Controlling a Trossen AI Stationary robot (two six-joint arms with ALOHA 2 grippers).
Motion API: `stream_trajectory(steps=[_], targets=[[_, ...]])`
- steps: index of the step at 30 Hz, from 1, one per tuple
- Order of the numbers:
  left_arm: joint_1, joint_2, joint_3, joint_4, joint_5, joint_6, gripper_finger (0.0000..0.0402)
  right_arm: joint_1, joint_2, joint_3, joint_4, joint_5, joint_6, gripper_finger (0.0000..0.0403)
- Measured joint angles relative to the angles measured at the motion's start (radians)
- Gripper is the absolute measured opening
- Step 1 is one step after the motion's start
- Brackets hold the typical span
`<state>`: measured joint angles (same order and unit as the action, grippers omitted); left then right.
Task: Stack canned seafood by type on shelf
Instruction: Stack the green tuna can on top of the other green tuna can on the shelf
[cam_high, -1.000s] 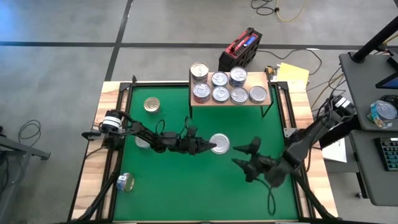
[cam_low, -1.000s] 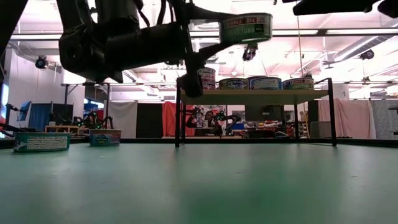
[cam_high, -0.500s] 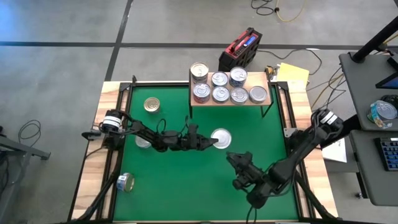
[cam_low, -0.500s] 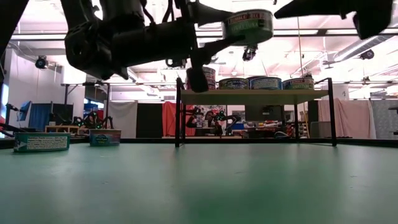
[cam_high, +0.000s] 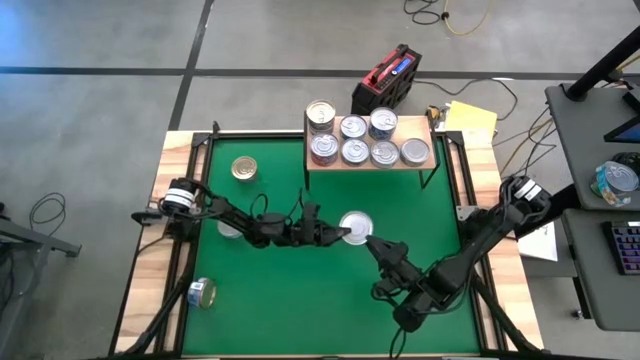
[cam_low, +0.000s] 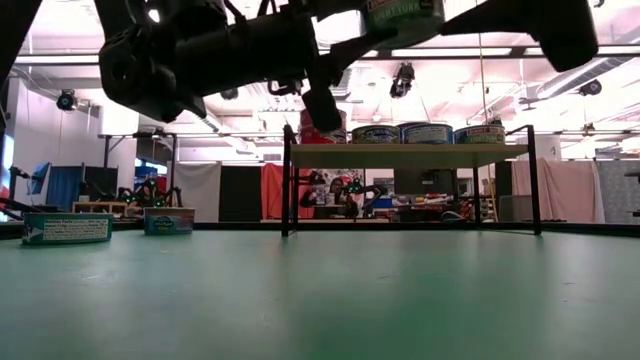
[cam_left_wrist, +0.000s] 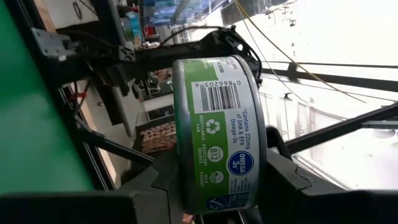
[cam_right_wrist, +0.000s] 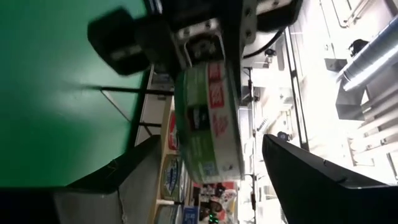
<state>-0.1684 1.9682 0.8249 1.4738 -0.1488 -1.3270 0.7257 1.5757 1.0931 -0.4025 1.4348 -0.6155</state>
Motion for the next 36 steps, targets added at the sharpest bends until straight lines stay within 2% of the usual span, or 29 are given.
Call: stream_trajectory(steps=[10,25,29,33,36], targets=[[-0.025,0.000,0.029,-0.019,0.009,0.009,0.0124,-0.029,-0.002,-0.004,-0.008,0.005,-0.081,0.0244],[-0.028,0.000,0.031,-0.042,0.009,0.017,0.0127,-0.039,-0.002,-0.004,-0.007,0.001,-0.146,0.0161],[-0.028,0.000,0.031,-0.040,0.009,0.035,0.0175,-0.039,-0.002,-0.004,-0.008,-0.002,-0.152,0.0132],[-0.028,0.000,0.031,-0.035,0.010,0.037,0.0225,-0.039,-0.002,-0.005,-0.009,-0.005,-0.162,0.0132],[-0.028,0.000,0.032,-0.035,0.012,0.075,0.0245,-0.039,-0.002,-0.005,-0.009,-0.007,-0.155,0.0132]])
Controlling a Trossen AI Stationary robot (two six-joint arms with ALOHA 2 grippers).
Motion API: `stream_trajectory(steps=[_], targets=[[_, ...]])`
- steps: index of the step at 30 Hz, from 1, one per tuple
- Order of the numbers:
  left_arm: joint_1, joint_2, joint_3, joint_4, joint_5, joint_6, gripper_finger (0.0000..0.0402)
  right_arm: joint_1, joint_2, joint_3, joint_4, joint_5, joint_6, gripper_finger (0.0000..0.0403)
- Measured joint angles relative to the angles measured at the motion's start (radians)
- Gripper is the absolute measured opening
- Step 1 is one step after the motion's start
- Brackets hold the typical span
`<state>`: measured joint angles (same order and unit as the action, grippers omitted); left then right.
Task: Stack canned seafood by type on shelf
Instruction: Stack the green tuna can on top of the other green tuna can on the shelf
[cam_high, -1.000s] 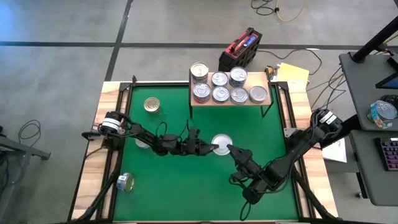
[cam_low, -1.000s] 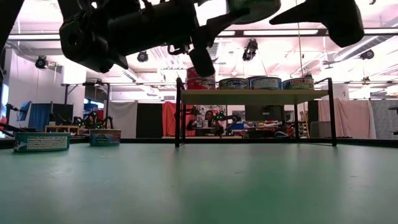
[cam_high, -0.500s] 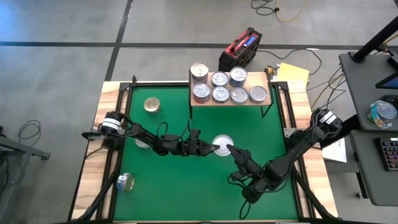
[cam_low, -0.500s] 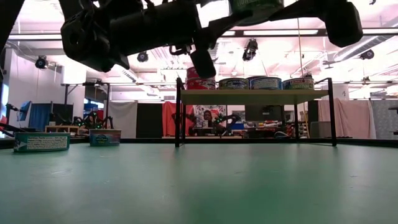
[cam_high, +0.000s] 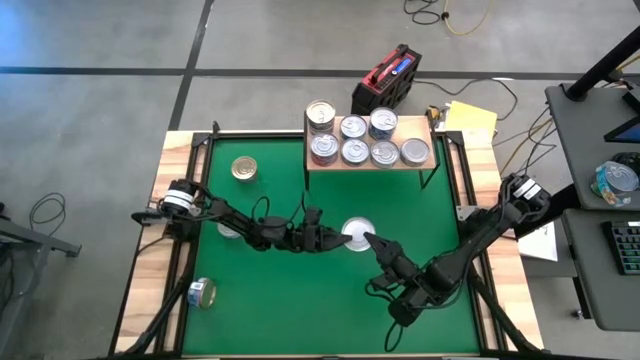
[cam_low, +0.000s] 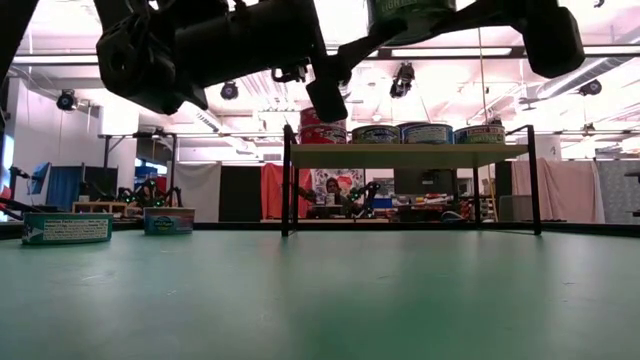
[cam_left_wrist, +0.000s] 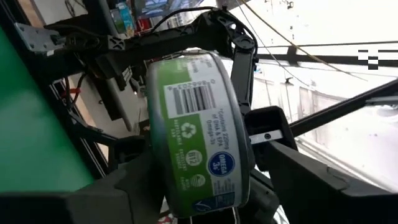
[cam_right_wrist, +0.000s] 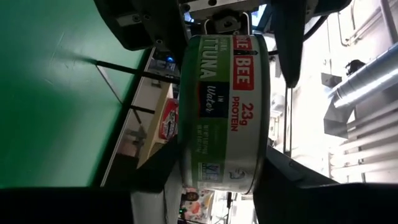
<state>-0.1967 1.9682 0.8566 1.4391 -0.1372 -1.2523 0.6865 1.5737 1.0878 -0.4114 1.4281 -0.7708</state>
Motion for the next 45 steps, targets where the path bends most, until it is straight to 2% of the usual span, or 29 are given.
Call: stream_trajectory(steps=[4,10,15,25,28,33,37,42,45], targets=[[0.009,0.000,0.000,0.018,0.031,0.048,0.0251,0.003,-0.016,0.000,-0.002,-0.003,0.032,0.0132],[0.023,-0.001,0.000,0.044,0.101,0.159,0.0253,0.003,-0.106,0.000,-0.067,-0.003,0.131,0.0132],[0.023,-0.001,0.000,0.044,0.117,0.288,0.0253,0.003,-0.228,0.000,-0.194,0.001,0.310,0.0132],[0.024,-0.015,-0.016,0.027,0.190,0.551,0.0232,-0.007,-0.429,-0.019,-0.528,-0.014,0.814,0.0132],[0.024,-0.041,-0.035,-0.023,0.191,0.614,0.0231,-0.021,-0.451,-0.027,-0.586,-0.014,0.889,0.0132],[0.025,-0.133,-0.093,-0.109,0.187,0.689,0.0231,-0.075,-0.462,-0.055,-0.606,-0.024,0.909,0.0132],[0.024,-0.241,-0.171,-0.166,0.124,0.761,0.0231,-0.153,-0.480,-0.084,-0.619,-0.067,0.910,0.0132],[0.010,-0.409,-0.278,-0.329,-0.088,0.835,0.0231,-0.247,-0.546,-0.082,-0.633,-0.124,0.928,0.0132],[-0.006,-0.495,-0.328,-0.368,-0.166,0.863,0.0231,-0.305,-0.607,-0.057,-0.632,-0.190,0.935,0.0132]])
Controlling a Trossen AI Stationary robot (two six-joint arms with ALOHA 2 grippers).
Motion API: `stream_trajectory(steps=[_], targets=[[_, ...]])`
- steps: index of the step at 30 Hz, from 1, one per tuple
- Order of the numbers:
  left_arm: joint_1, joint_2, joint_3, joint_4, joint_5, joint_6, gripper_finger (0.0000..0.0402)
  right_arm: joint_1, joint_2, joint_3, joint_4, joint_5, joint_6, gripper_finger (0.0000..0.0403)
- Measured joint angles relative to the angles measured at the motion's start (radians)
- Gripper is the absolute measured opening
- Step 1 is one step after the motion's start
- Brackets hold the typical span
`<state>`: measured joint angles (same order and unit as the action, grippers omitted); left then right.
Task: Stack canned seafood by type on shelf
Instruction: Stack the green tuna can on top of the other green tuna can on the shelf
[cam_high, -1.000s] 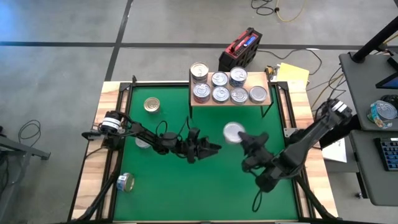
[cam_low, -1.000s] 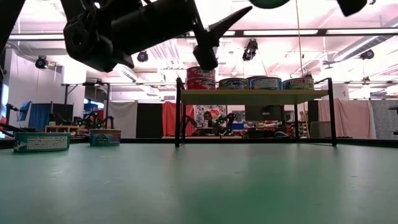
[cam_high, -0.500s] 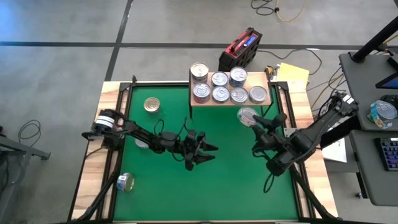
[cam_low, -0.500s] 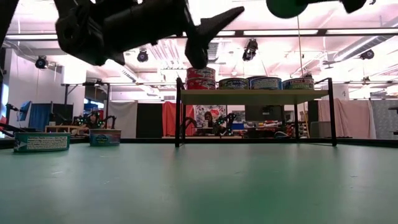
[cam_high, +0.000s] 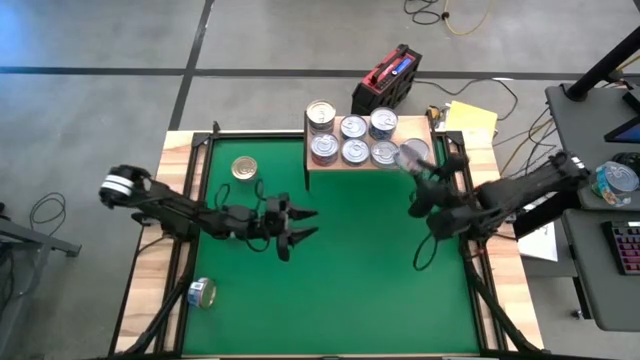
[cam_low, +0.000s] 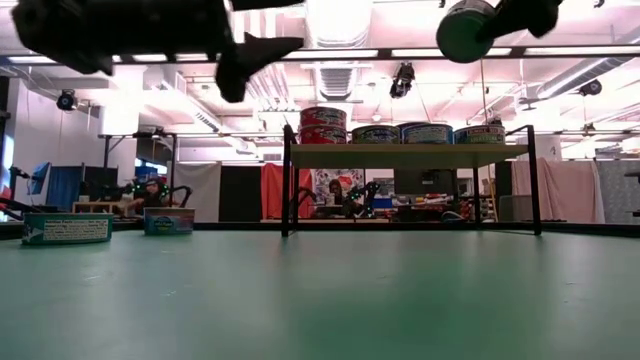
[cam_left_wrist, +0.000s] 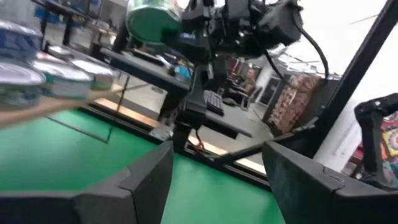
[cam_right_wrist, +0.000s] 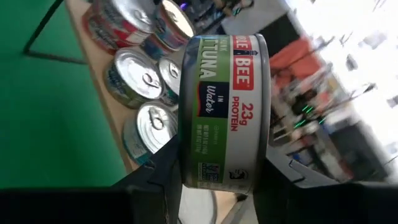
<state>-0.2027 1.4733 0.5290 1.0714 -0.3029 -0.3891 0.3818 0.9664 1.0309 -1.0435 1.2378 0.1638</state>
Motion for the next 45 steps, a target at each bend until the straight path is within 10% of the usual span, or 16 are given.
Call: stream_trajectory(steps=[13,26,45], targets=[[-0.008,-0.102,-0.059,-0.023,-0.055,0.077,0.0231,-0.128,-0.059,0.005,-0.038,-0.228,-0.105,0.0132],[-0.007,-0.103,-0.037,-0.050,-0.056,0.168,0.0231,-0.136,0.121,0.005,-0.317,-0.169,0.016,0.0132],[-0.007,-0.234,-0.039,-0.182,-0.107,0.282,0.0231,-0.374,0.179,0.010,-0.287,-0.225,-0.011,0.0132]])
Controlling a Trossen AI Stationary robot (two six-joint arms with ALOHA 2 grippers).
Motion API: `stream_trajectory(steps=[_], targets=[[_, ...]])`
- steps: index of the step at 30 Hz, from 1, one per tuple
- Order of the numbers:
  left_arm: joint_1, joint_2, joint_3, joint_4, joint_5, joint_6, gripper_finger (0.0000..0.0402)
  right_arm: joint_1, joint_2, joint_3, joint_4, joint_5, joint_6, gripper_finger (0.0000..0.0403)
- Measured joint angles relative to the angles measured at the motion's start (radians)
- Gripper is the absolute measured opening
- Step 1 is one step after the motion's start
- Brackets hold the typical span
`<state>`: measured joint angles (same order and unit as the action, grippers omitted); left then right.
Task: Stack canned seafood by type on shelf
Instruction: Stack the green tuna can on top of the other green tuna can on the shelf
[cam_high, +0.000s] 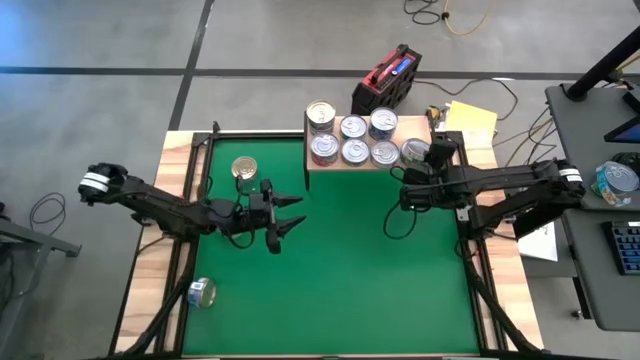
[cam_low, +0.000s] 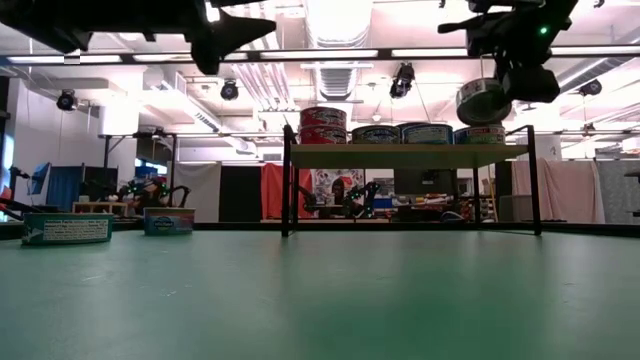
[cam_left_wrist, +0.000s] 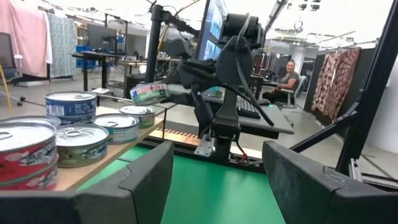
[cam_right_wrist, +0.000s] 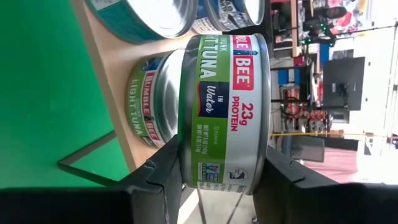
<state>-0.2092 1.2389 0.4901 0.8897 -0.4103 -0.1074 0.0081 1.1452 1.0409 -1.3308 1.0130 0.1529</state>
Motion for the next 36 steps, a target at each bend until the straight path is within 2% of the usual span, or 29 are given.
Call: stream_trajectory(steps=[6,12,26,36], targets=[[0.000,-0.115,0.000,-0.168,0.000,0.000,0.0231,-0.003,0.022,0.000,0.000,0.001,-0.007,0.0132],[0.000,-0.188,-0.009,-0.235,0.000,0.021,0.0231,-0.003,0.039,0.000,0.002,0.008,-0.044,0.0132],[0.000,-0.207,-0.009,-0.308,0.000,0.036,0.0231,-0.003,0.048,0.001,0.001,0.035,-0.053,0.0132],[0.000,-0.207,-0.009,-0.318,0.000,0.047,0.0231,-0.054,0.048,0.001,0.002,0.035,-0.042,0.0132]])
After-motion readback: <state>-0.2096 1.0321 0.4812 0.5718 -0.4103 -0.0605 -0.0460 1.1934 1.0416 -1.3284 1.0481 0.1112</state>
